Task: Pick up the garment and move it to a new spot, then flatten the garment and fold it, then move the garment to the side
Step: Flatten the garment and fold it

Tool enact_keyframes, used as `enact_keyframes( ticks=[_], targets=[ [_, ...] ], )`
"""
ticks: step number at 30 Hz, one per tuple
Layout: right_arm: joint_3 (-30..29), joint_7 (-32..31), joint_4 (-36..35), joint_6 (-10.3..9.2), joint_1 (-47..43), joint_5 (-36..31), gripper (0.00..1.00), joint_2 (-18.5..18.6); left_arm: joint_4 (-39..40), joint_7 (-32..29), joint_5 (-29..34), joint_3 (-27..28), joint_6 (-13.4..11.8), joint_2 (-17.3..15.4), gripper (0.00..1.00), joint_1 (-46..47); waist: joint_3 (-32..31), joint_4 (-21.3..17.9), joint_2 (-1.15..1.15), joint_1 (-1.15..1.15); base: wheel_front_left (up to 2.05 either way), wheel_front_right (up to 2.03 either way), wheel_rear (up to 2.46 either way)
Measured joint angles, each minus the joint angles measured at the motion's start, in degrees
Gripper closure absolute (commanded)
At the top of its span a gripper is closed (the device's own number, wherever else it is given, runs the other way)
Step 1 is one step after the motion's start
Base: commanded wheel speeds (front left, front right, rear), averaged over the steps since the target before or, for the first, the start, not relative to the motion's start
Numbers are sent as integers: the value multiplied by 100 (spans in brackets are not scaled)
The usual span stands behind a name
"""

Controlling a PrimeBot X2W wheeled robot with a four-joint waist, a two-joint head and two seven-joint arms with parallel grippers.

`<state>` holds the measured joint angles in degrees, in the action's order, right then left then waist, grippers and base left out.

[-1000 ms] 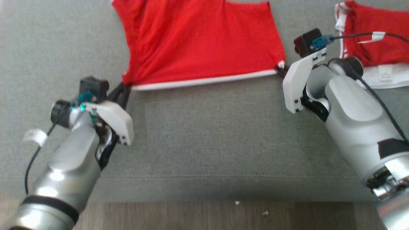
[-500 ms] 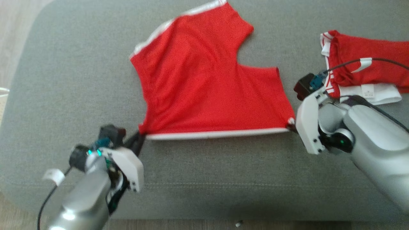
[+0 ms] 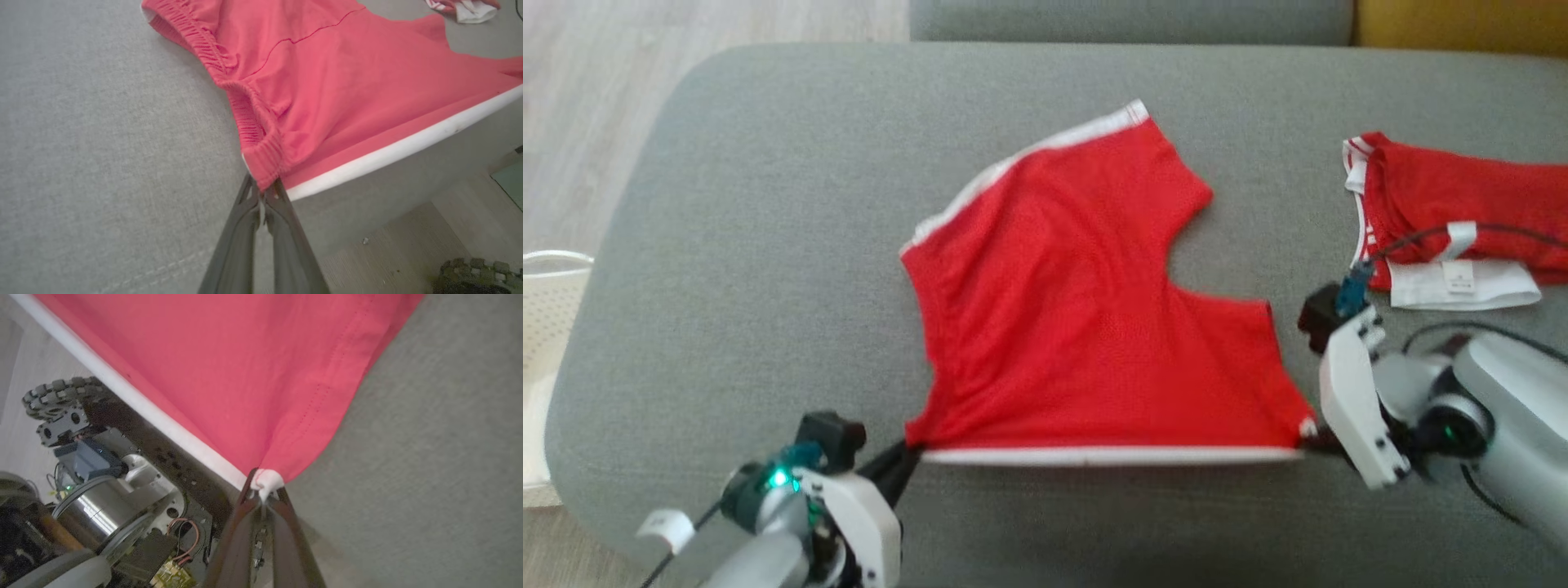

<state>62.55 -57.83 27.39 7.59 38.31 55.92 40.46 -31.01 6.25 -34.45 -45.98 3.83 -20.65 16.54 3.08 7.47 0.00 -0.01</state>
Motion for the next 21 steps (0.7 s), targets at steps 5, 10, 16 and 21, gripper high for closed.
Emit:
enact_keyframes(
  ticks=[5,10,16,21],
  targets=[
    [-5,-494,-735,0,-341,101,100,467,734,-354,-109,-119,-120,-212,100,-441,-98,109,0,0,0,0,0],
    [-398,-777,-1291,-1,-616,312,100,661,1313,-566,-120,-121,-293,-494,100,-626,-138,170,0,0,0,0,0],
    [-887,-804,-1372,-1,-749,123,100,643,1769,-675,-216,-26,-487,-594,100,-690,-146,238,0,0,0,0,0],
    [-1446,-720,-1274,-1,-750,-115,100,432,2050,-766,-378,125,-587,-632,100,-670,-99,342,0,0,0,0,0]
  ],
)
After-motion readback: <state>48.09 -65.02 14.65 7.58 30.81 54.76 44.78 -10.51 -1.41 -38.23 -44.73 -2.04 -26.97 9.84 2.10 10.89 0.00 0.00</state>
